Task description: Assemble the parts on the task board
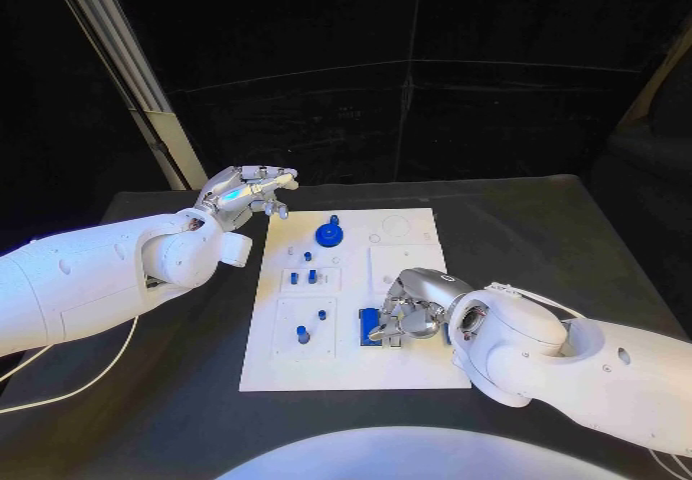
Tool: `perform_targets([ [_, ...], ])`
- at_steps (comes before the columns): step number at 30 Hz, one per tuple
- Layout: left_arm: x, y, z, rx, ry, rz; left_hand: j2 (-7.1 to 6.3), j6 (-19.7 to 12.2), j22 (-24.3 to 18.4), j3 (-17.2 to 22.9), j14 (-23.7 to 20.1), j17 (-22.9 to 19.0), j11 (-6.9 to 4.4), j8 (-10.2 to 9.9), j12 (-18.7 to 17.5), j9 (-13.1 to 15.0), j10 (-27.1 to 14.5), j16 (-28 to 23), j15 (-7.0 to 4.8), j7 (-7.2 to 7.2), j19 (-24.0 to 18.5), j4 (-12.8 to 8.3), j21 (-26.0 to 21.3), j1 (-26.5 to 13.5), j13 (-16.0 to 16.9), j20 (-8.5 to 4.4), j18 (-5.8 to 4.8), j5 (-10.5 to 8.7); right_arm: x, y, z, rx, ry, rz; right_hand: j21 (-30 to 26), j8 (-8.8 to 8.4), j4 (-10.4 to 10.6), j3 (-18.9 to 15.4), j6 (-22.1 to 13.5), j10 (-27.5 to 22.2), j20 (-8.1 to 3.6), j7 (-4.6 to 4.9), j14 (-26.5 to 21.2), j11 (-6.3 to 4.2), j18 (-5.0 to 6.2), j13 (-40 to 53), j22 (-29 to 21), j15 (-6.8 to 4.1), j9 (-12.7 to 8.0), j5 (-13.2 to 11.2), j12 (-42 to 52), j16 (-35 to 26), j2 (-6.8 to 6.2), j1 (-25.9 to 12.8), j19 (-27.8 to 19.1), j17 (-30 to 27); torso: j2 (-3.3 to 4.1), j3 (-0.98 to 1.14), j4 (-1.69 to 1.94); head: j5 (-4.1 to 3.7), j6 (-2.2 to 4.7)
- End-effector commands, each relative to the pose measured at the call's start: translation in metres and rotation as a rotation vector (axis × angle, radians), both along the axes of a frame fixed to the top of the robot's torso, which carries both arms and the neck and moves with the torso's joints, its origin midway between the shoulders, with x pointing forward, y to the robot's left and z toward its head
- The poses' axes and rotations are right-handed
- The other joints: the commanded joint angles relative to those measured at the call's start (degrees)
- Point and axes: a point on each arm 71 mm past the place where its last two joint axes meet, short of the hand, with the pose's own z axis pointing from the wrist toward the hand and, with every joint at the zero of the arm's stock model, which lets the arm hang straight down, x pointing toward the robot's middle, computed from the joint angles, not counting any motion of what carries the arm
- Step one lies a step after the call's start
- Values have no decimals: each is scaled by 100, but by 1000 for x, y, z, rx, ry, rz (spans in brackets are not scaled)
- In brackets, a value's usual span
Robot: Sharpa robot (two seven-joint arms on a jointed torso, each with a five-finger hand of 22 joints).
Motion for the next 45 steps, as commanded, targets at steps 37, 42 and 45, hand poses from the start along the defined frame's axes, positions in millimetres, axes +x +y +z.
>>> perform_targets([
  [37,0,1,1,-8,-3,-5,7,-52,-12,-24,-34,-18,-14,36,31,-8,-48,22,2,0,3,-5,-44,-35,-10,21,76,21,-3,-57,7,58,11,-174,-239,-271,202,-302,-599,-178,45,184,253,111,74,-337,469,52,40,575,-608,-337,247,-41,-198,-200,-26,6,-59,-71,22],
  [42,0,-1,1,-9,-2,-10,7,-52,-12,-24,-34,-18,-14,36,31,-8,-48,22,2,0,3,-5,-44,-35,-10,21,76,21,-2,-83,7,26,11,-231,-235,-297,204,-312,-630,-180,60,199,259,124,72,-336,476,64,31,586,-609,-334,254,-17,-189,-189,-24,-1,-48,-104,41],
  [45,0,-1,1,-9,-2,-9,8,-53,-14,-24,-36,-24,-13,38,34,-8,-50,21,3,0,4,-5,-45,-35,-11,22,76,21,-2,-102,4,-31,25,-258,-215,-294,200,-311,-618,-169,67,199,270,126,64,-315,505,69,33,594,-581,-311,268,9,-165,-149,-24,-6,-57,-128,49],
])
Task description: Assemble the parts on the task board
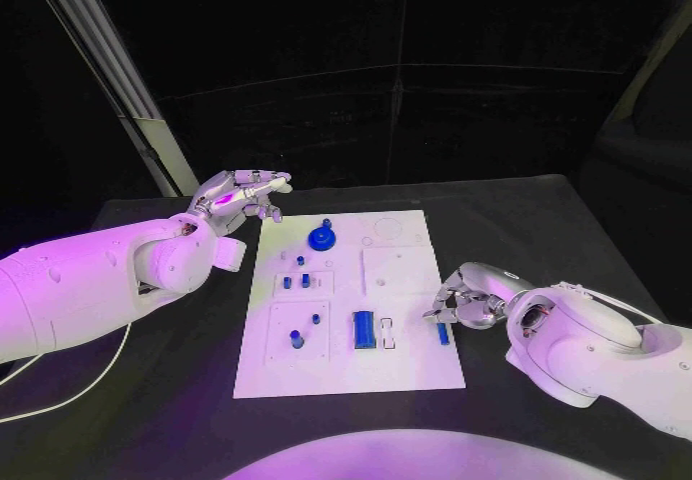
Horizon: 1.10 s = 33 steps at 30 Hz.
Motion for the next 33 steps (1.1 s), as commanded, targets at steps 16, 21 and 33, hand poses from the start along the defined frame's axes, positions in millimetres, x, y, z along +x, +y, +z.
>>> perform_targets([
  [16,0,-8,-1,-15,0,-24,8,-53,-9,-25,-39,-15,8,39,36,-8,-30,19,3,0,4,-4,-23,-36,-6,22,76,21,1,-14,-7,-174,42,18,-74,138,197,-204,280,-11,14,-100,252,-32,88,-105,419,2,86,69,-180,-95,-88,-12,-27,-80,-11,-2,-16,-79,42],
  [21,0,-7,-2,-14,1,-22,8,-53,-10,-26,-40,-17,8,40,37,-8,-31,19,4,0,5,-4,-24,-36,-7,22,76,20,2,-8,-8,-177,45,33,-74,163,209,-211,312,-5,6,-114,255,-43,87,-102,422,-6,102,69,-179,-94,-96,5,-22,-72,-5,-2,-26,-69,33],
  [33,0,-7,-2,-14,3,-22,8,-53,-10,-26,-40,-17,8,40,37,-8,-31,19,4,0,5,-4,-24,-36,-7,22,76,20,5,-1,-15,-239,79,80,-117,179,57,-156,239,-30,-15,-101,257,-43,95,-132,382,-15,148,160,-254,-126,-64,364,-48,-89,2,-1,-26,-60,-10],
])
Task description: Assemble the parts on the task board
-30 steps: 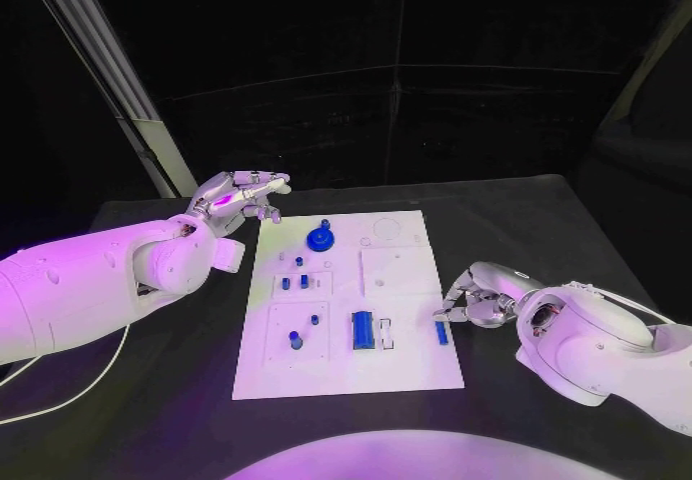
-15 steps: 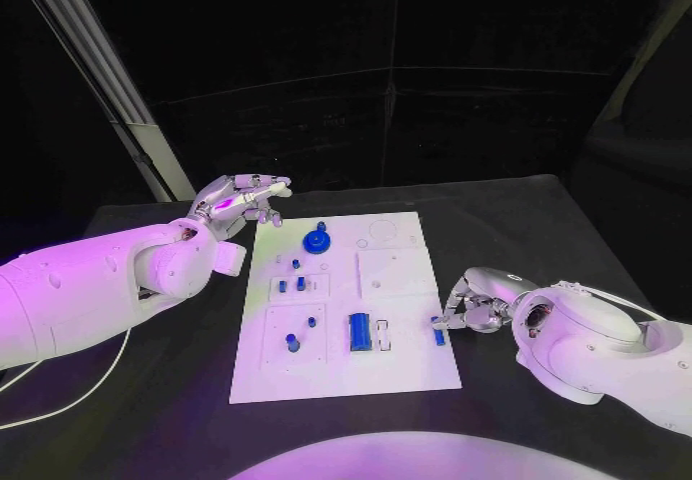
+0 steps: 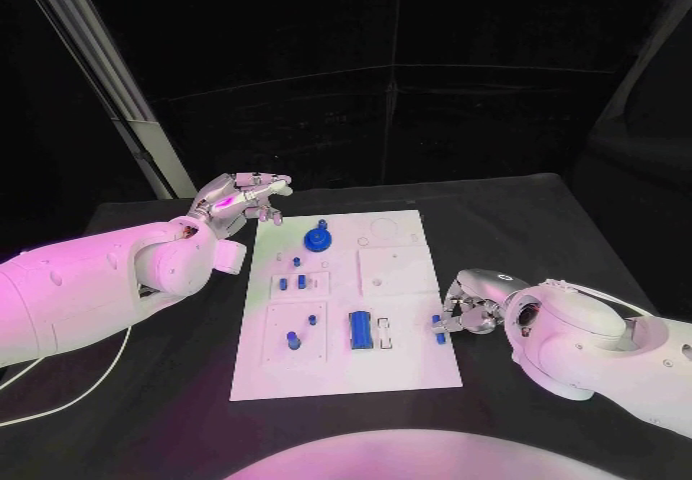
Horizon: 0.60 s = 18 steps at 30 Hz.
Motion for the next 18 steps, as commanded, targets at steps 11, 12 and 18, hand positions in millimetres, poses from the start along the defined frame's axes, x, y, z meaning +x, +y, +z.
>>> perform_targets([
  [11,0,-1,1,-11,1,-15,7,-57,-9,-29,-44,-11,9,19,41,-8,-35,19,4,1,5,-3,-27,-38,-8,23,76,20,3,14,-7,-106,14,85,-34,22,-176,52,-29,-38,-14,-2,262,-6,94,-2,382,-16,37,19,-26,-27,54,291,-5,8,-4,2,-3,39,-1],
  [12,0,-1,1,-11,1,-15,5,-59,-10,-30,-45,-9,9,20,42,-8,-37,20,5,2,5,-4,-28,-38,-9,23,76,20,4,15,-7,-110,9,90,-43,18,-196,53,-41,-45,-13,2,259,-3,97,-10,372,-15,38,25,-40,-37,52,320,-12,-5,-6,2,-5,41,2],
  [18,0,0,1,-11,1,-15,5,-59,-10,-30,-45,-9,9,20,42,-8,-37,20,5,2,5,-4,-28,-38,-9,23,76,20,4,20,-7,-139,-6,119,-97,-21,-444,76,-162,-141,0,44,243,24,110,-105,318,4,43,67,-193,-98,-5,666,-55,-69,-2,0,-1,50,15],
])
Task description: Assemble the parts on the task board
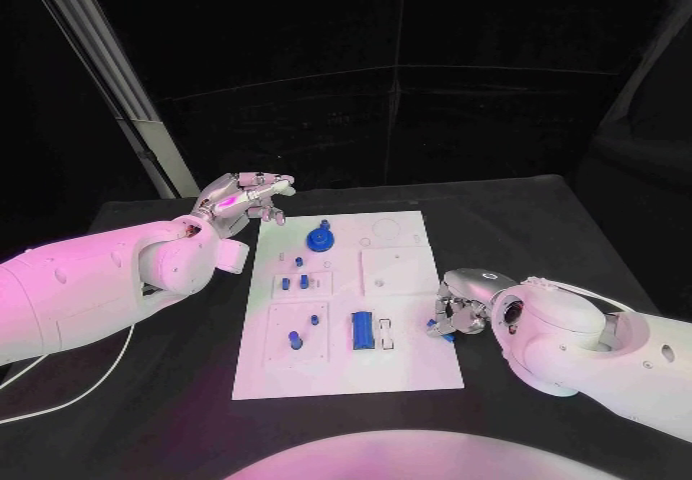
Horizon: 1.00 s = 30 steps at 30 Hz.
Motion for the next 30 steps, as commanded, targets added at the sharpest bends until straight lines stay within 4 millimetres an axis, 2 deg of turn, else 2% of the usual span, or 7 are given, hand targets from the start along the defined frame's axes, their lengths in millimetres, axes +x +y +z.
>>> perform_targets([
  [1,0,-1,1,-10,-1,-11,4,-38,-6,-30,-45,-3,9,20,20,-8,-37,20,5,-19,5,-4,-28,-38,-9,23,76,20,-2,0,-7,-87,14,40,-31,-69,-119,56,-72,-61,2,15,243,18,111,-39,315,8,-18,23,-53,-26,29,215,-58,-7,2,-1,0,1,-1],
  [6,0,0,1,-10,-1,-11,4,-38,-6,-30,-45,-3,9,20,20,-8,-37,20,5,-19,5,-4,-28,-38,-9,23,76,20,-3,2,-7,-113,12,60,-39,-105,-287,270,-94,-99,3,22,245,16,111,-65,313,5,-36,-5,-93,-34,169,537,-58,-2,2,-4,1,0,-6],
  [9,0,0,1,-10,0,-11,4,-38,-6,-30,-45,-3,9,20,20,-8,-37,20,5,-19,5,-4,-28,-38,-9,23,76,20,-3,4,-7,-119,11,67,-46,-125,-311,330,-100,-118,4,29,240,21,112,-81,307,9,-49,35,-118,-52,183,584,-62,-22,-2,-5,-2,-3,-16],
  [14,0,-1,1,-10,1,-13,1,-42,-8,-34,-48,-10,10,21,23,-8,-41,19,5,-18,5,-4,-31,-40,-10,24,76,19,-5,6,-7,-114,6,69,-43,-192,-266,463,-107,-142,14,39,243,37,110,-115,317,17,-97,421,-160,-58,187,558,-50,-13,-3,-4,-1,-5,-19],
  [18,-1,0,1,-10,2,-13,1,-42,-8,-34,-48,-10,10,21,23,-8,-41,19,5,-18,5,-4,-31,-40,-10,24,76,19,-6,7,-5,-62,-6,44,-2,-250,-142,635,-56,-109,6,17,259,21,96,-97,371,6,-142,997,-121,-29,237,473,-2,41,-5,0,-8,-4,-16],
  [20,-1,0,1,-10,2,-13,1,-42,-8,-34,-48,-10,10,21,23,-8,-41,19,5,-18,5,-4,-31,-40,-10,24,76,19,-6,7,-3,-21,-4,22,26,-285,-59,698,-50,-82,3,16,269,12,87,-73,406,5,-164,1161,-81,-8,230,400,26,73,-5,1,-7,-3,-13],
  [30,-1,-1,1,-10,1,-12,22,-57,-29,-90,-60,-31,20,36,51,-7,-62,28,18,-9,9,76,-51,-139,-12,34,73,17,-10,11,6,218,-23,-92,208,-425,321,998,32,36,0,11,310,8,28,52,631,1,-258,1410,121,104,37,135,198,244,3,-3,9,33,1],
])
